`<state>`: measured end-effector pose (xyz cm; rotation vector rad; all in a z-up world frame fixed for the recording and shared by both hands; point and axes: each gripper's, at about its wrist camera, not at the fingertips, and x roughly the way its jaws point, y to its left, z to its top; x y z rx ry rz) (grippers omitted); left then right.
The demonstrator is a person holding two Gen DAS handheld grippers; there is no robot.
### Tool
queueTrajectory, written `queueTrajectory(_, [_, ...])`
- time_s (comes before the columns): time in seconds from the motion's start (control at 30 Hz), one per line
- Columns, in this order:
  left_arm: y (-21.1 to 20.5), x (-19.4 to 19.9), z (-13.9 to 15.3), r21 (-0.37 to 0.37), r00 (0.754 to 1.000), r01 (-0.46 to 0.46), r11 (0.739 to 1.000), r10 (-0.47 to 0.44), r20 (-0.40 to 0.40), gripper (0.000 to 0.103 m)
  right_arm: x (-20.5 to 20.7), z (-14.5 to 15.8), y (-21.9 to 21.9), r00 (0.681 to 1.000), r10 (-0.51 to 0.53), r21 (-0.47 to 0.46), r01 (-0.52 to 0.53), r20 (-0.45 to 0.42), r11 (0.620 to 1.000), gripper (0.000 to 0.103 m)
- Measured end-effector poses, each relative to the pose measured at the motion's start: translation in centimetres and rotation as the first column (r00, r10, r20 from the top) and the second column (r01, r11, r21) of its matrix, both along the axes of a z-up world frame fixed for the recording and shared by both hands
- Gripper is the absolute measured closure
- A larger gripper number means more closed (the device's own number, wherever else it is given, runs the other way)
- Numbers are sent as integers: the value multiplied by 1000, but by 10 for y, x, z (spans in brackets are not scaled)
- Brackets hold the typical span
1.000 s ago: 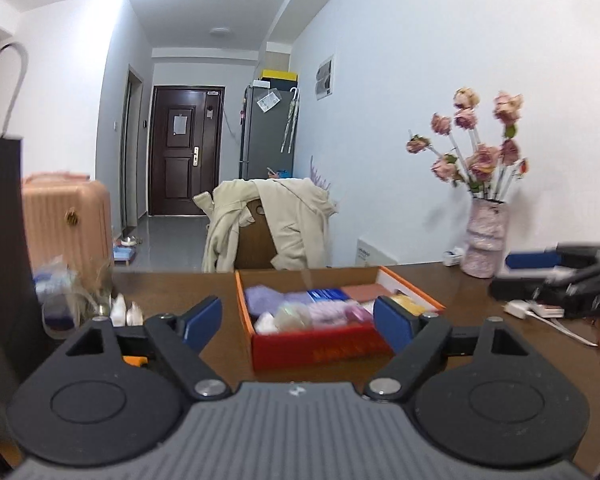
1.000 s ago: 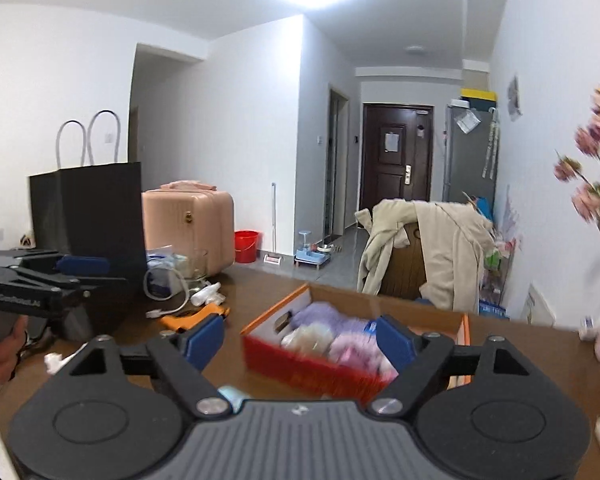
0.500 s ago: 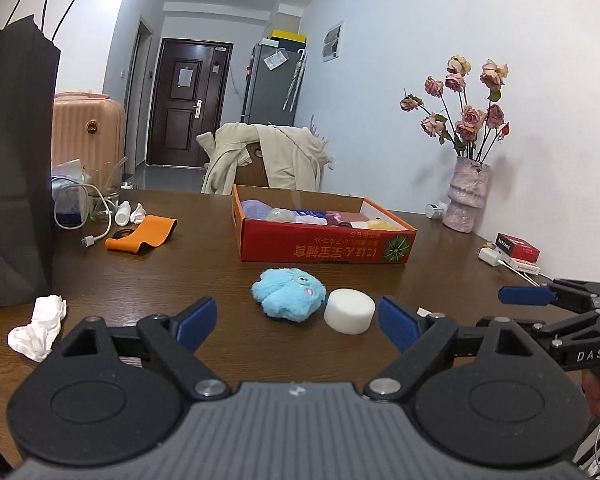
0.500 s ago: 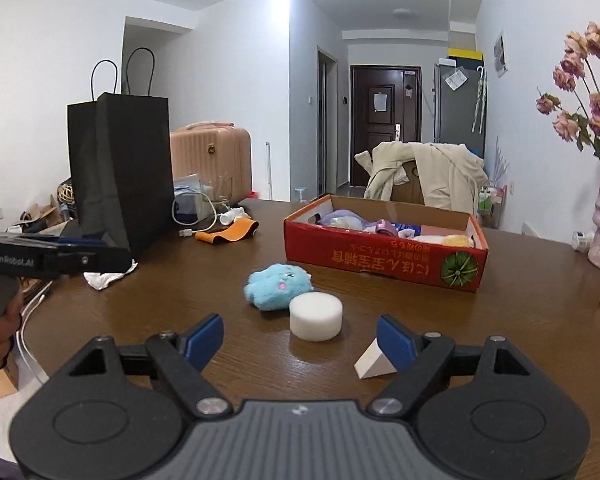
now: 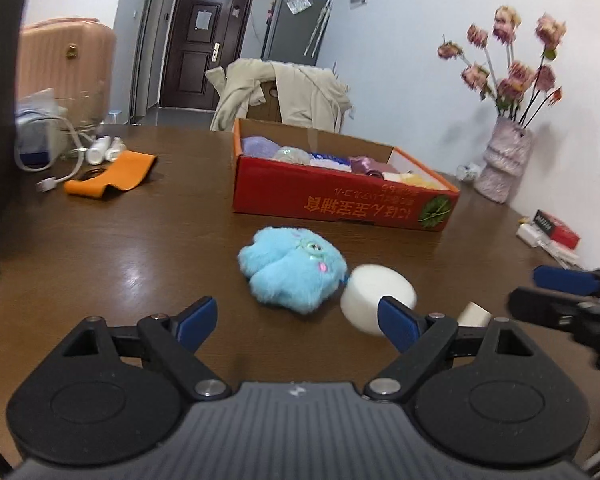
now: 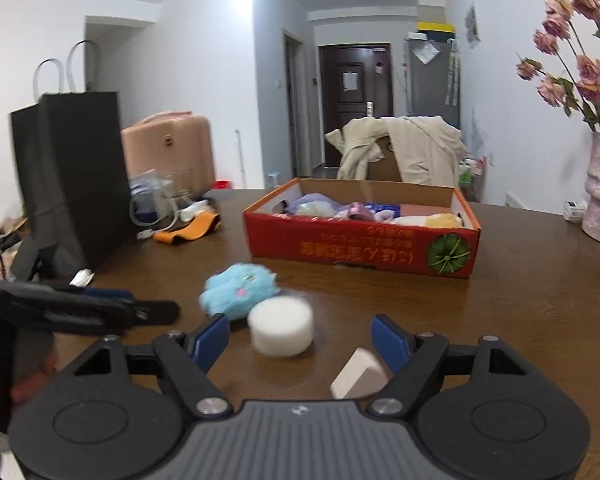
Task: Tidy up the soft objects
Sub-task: 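Close both grippers on the blue fuzzy plush toy, then carry the blue plush with both grippers into the box and release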
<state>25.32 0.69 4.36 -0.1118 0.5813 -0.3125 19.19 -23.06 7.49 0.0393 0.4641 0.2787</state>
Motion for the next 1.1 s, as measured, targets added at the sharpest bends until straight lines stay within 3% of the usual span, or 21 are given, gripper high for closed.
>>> queueTrajectory(0.2, [-9,43,-20,108,998,51,993,-48,-32,17,43,7,1,1000,6,-22,-6,-14,1000,26])
queueTrajectory(0.27, [-7,51,-25,143,998,55,988,-48,-48,24,59,10,4,1000,22,-29,-22,-14,999,26])
queueTrajectory(0.33, [6,58,-23,153,1000,-12,988,15,-17,24,78,12,9,999,44,-36,-45,-15,998,26])
queueTrajectory(0.43, [36,69,-15,69,995,-99,993,99,5,26,108,13,22,995,93,-48,-94,-26,994,26])
queueTrajectory(0.5, [49,77,-12,-15,997,-70,997,70,-19,26,131,11,34,989,136,-46,-139,-49,989,26])
queueTrajectory(0.57, [55,88,-12,-107,997,-39,994,31,-74,28,158,5,45,979,180,-5,-181,-95,983,33])
queueTrajectory(0.7, [57,103,-20,-264,987,8,965,-50,-154,45,204,-19,59,950,212,114,-190,-227,975,45])
queueTrajectory(0.8, [54,113,-30,-311,978,40,950,-101,-183,59,217,-33,67,938,220,135,-189,-269,973,53])
queueTrajectory(0.97, [54,122,-39,-352,969,40,935,-123,-215,60,221,-48,65,921,252,194,-200,-297,960,66])
queueTrajectory(1.1, [55,121,-42,-355,969,48,934,-130,-211,60,219,-48,68,918,265,195,-213,-295,957,68])
